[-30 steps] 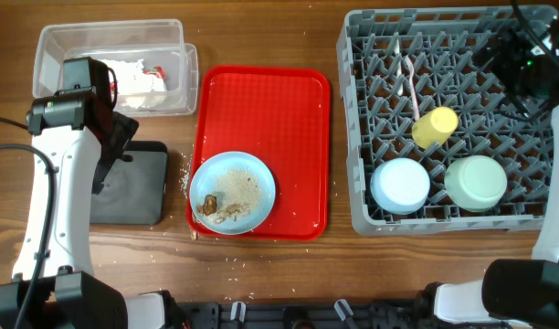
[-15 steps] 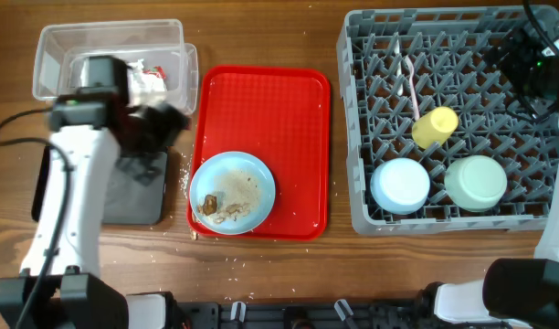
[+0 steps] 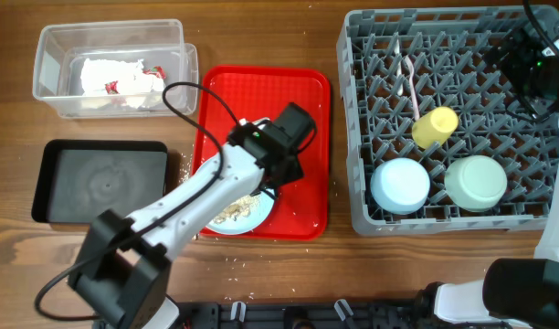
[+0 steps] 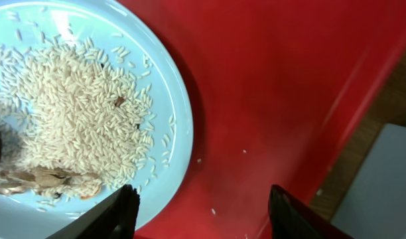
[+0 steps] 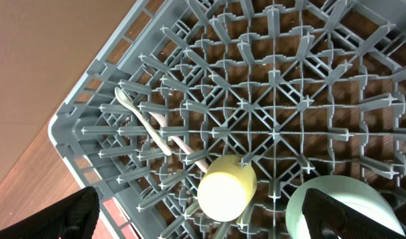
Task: Sort waste into correct bins and load items into the dishwasher rack
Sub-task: 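Reach the left gripper to the light-blue plate and grasp its rim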
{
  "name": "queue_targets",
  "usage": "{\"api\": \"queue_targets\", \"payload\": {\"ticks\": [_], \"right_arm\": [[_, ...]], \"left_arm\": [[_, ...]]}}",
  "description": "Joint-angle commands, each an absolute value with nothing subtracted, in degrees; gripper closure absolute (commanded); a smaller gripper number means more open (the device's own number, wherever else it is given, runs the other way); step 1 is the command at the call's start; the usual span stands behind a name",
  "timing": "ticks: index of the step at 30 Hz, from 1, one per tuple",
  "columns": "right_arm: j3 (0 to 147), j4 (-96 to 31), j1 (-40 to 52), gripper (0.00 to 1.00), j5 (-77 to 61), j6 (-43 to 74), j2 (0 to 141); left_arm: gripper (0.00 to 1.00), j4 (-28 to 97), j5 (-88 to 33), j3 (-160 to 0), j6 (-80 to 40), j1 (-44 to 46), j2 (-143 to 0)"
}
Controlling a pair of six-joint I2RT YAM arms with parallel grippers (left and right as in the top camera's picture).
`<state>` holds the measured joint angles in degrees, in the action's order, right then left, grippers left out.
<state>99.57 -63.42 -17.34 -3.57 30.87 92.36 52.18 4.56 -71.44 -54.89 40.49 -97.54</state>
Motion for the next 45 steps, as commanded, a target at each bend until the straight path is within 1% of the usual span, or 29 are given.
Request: {"api": "queue_targets", "payload": {"ticks": [1, 5, 9, 11, 15, 16, 17, 18, 20, 25, 29, 34, 36, 45], "right_arm": [[99.7, -63.2, -17.3, 0.00, -2.6, 31.7, 92.5], [99.7, -63.2, -17.3, 0.00, -2.6, 31.7, 92.5], [99.7, -63.2, -17.3, 0.00, -2.6, 31.7, 92.5], [99.7, -63.2, -17.3, 0.00, -2.6, 31.7, 92.5], [99.7, -63.3, -17.3, 0.00, -2.6, 31.7, 92.5], [99.7, -63.2, -17.3, 0.00, -2.6, 31.7, 92.5], [99.7, -63.2, -17.3, 0.00, -2.6, 31.7, 92.5], [99.7, -63.2, -17.3, 0.00, -2.6, 31.7, 92.5], [99.7, -63.2, -17.3, 0.00, -2.6, 31.7, 92.5], [99.7, -63.2, -17.3, 0.00, -2.6, 31.7, 92.5], [99.7, -63.2, -17.3, 0.00, -2.6, 31.7, 92.5], [99.7, -63.2, -17.3, 0.00, -2.6, 31.7, 92.5], [99.7, -63.2, -17.3, 0.00, -2.7, 31.7, 92.5], [99.7, -63.2, -17.3, 0.00, -2.6, 31.7, 92.5]], "left_arm": [[0.59, 51.7, 13.2, -70.6, -57.9, 42.3, -104.2], [0.58, 51.0, 13.1, -70.6, -57.9, 42.9, -107.7], [0.61, 50.3, 12.9, -70.6, -57.9, 43.0, -110.3], [0.72, 50.3, 12.9, -70.6, -57.9, 43.1, -110.5], [0.73, 49.8, 13.0, -70.6, -57.9, 43.7, -110.5], [0.77, 49.9, 13.0, -70.6, -57.9, 43.9, -110.5], [0.86, 49.9, 13.0, -70.6, -57.9, 44.2, -110.5], [0.91, 49.8, 13.0, -70.6, -57.9, 44.5, -110.6], [0.92, 49.6, 13.0, -70.6, -57.9, 44.8, -110.7], [0.89, 49.6, 13.1, -70.4, -59.0, 44.8, -111.2], [0.85, 49.5, 13.1, -70.4, -59.0, 44.8, -112.7], [0.91, 49.4, 12.9, -70.4, -59.0, 44.8, -112.9], [0.96, 49.5, 12.9, -70.4, -59.0, 44.8, -112.9], [0.96, 53.0, 13.7, -72.4, -59.0, 44.8, -110.8]]}}
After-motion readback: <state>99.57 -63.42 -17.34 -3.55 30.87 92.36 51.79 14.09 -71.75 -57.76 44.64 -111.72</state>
